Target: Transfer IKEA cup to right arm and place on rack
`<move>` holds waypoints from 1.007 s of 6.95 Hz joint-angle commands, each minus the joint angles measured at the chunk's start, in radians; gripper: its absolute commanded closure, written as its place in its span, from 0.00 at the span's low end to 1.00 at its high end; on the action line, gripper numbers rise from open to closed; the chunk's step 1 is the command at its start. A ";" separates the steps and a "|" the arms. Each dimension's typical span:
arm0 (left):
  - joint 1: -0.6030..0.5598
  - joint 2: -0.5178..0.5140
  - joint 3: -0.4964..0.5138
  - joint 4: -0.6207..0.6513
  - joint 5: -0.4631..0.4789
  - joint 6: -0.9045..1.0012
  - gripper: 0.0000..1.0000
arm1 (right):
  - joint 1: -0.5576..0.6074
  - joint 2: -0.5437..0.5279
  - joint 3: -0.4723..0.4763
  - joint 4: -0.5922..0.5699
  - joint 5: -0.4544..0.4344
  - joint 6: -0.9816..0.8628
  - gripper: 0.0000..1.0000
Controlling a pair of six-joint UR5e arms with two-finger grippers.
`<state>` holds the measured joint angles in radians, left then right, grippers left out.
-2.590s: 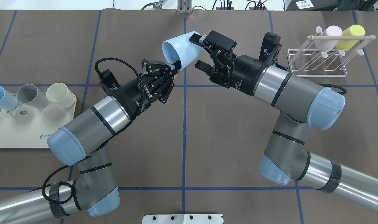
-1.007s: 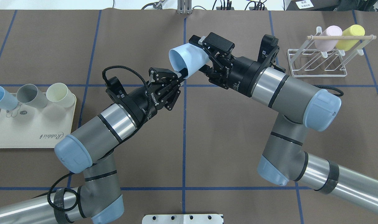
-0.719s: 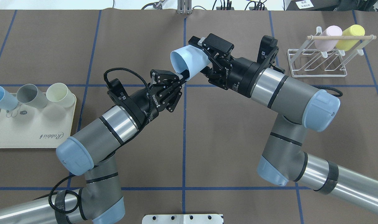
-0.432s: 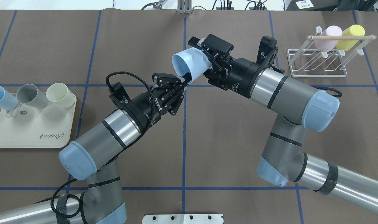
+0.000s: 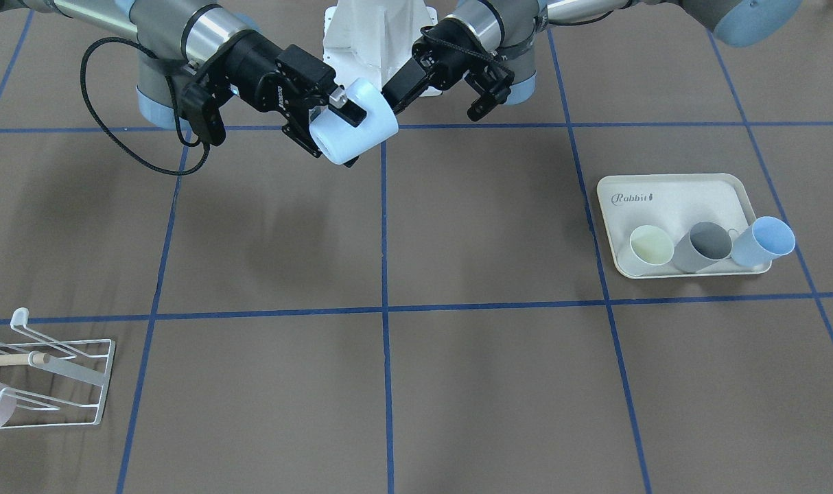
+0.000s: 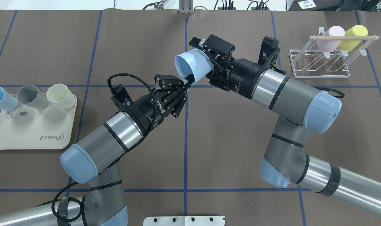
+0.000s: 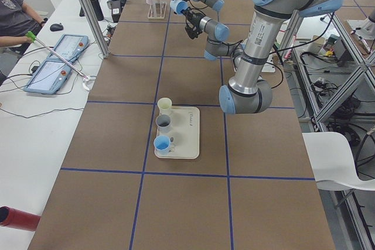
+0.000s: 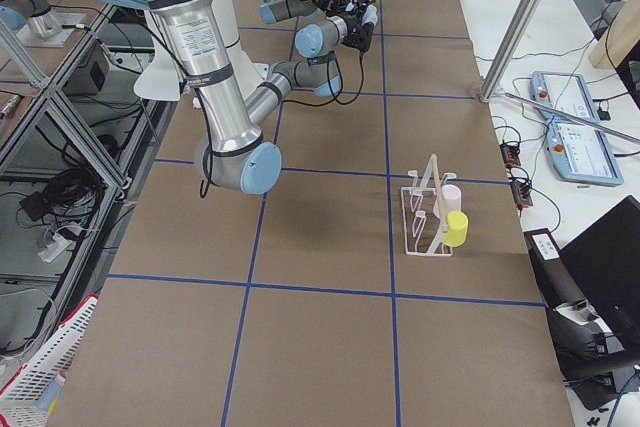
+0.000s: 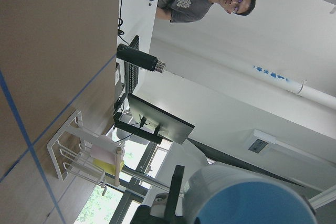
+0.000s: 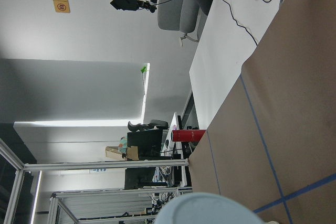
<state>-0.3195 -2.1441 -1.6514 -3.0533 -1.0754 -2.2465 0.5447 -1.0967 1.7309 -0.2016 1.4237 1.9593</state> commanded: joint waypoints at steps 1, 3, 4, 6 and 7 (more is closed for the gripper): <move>0.000 -0.006 -0.007 -0.001 0.000 -0.001 1.00 | 0.000 0.000 -0.007 0.001 0.001 0.001 0.56; -0.004 -0.003 -0.008 -0.001 0.000 0.036 0.00 | 0.000 0.000 -0.008 0.002 0.003 0.003 0.97; -0.004 0.001 -0.008 0.001 0.000 0.082 0.00 | 0.000 0.000 -0.007 0.002 0.003 0.003 0.99; -0.006 0.004 -0.013 -0.001 0.000 0.085 0.00 | 0.003 0.000 -0.002 0.004 0.003 0.000 0.97; -0.007 0.007 -0.015 -0.001 -0.001 0.087 0.00 | 0.026 -0.002 -0.001 0.004 0.003 -0.003 0.97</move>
<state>-0.3253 -2.1404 -1.6640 -3.0540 -1.0757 -2.1630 0.5527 -1.0971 1.7284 -0.1984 1.4266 1.9590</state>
